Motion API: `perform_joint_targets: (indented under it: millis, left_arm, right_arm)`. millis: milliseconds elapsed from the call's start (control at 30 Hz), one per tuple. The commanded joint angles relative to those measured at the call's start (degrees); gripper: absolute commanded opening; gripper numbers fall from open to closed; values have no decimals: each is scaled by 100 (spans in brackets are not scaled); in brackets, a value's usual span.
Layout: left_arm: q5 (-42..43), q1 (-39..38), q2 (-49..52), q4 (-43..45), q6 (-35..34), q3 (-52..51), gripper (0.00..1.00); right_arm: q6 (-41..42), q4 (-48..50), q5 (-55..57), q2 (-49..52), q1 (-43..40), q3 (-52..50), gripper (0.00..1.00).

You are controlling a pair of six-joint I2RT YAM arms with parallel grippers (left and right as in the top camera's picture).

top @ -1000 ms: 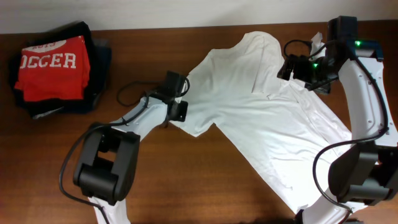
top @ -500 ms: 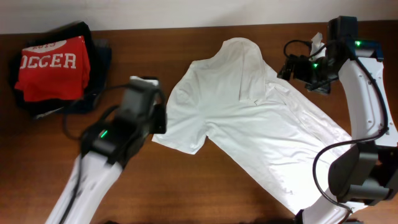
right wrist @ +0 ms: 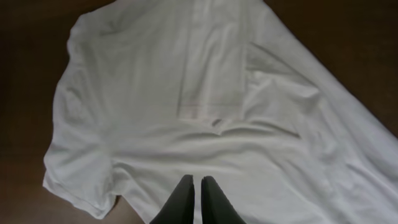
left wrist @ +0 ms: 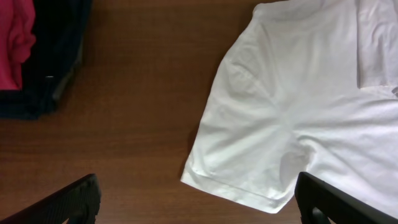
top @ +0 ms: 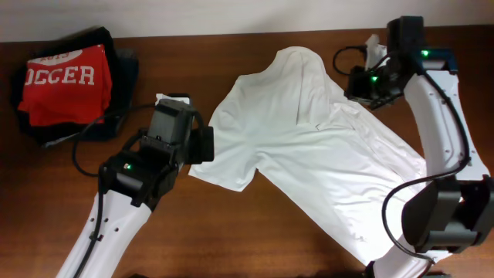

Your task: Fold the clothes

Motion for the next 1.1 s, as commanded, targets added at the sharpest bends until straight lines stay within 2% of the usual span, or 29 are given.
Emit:
perform_joint_targets:
  millis: [0,67,100,133,200,233,267,300,533,700,767,900,933,1033,1067]
  left_arm:
    - [-81,2,24,13,-13,-33,99]
    - [-81,2,24,13,-13,-33,99]
    - [-83,2,24,13,-13,-33,99]
    - [-81,2,24,13,-13,-33,99]
    - [-83,2,24,13,-13,-33,99]
    - [-83,2,24,13,-13,-33,99]
    - [-81,2,24,13,-13,-33,99]
    - [-81,2,24,13,-13,-33,99]
    - [-81,2,24,13,-15,-33,99]
    - [-83,2,24,13,-15,-33,99]
    - [-81,2,24,13,-15,-33,99]
    - [-81,2,24,13,-13,-33,99]
    - [-81,2,24,13,-15,-33,99]
    - [-81,2,24,13,-13,-33,99]
    - [-81,2,24,13,-13,-33,99]
  right_arm:
    - [-70,72,-116,184,66,-68,32]
    - [-109,273,-13,503,131,-291,35]
    - [-81,511,-9,636,162,-474,24]
    - [-59,706,-37,774,170,-599,17]
    - [90,1123,-63,1071,160,-791,17]
    - [87,1215,-55,1215,160,-793,18]
    - [90,1252,-57,1316,160,-793,28]
    - [90,1266,-52,1388,162,-793,30]
    - [109,1580,37,2116,160,-817,32]
    - [109,1648,251,2122,160,-817,40]
    - [109,1659,531,2122,155,-817,50]
    - [109,1703,737,2120,155,-811,52]
    - [122,1703,732,2120,155,-811,48]
    - [286,1694,691,2120,155,-785,17]
    - [306,1668,691,2120,155,-717,14]
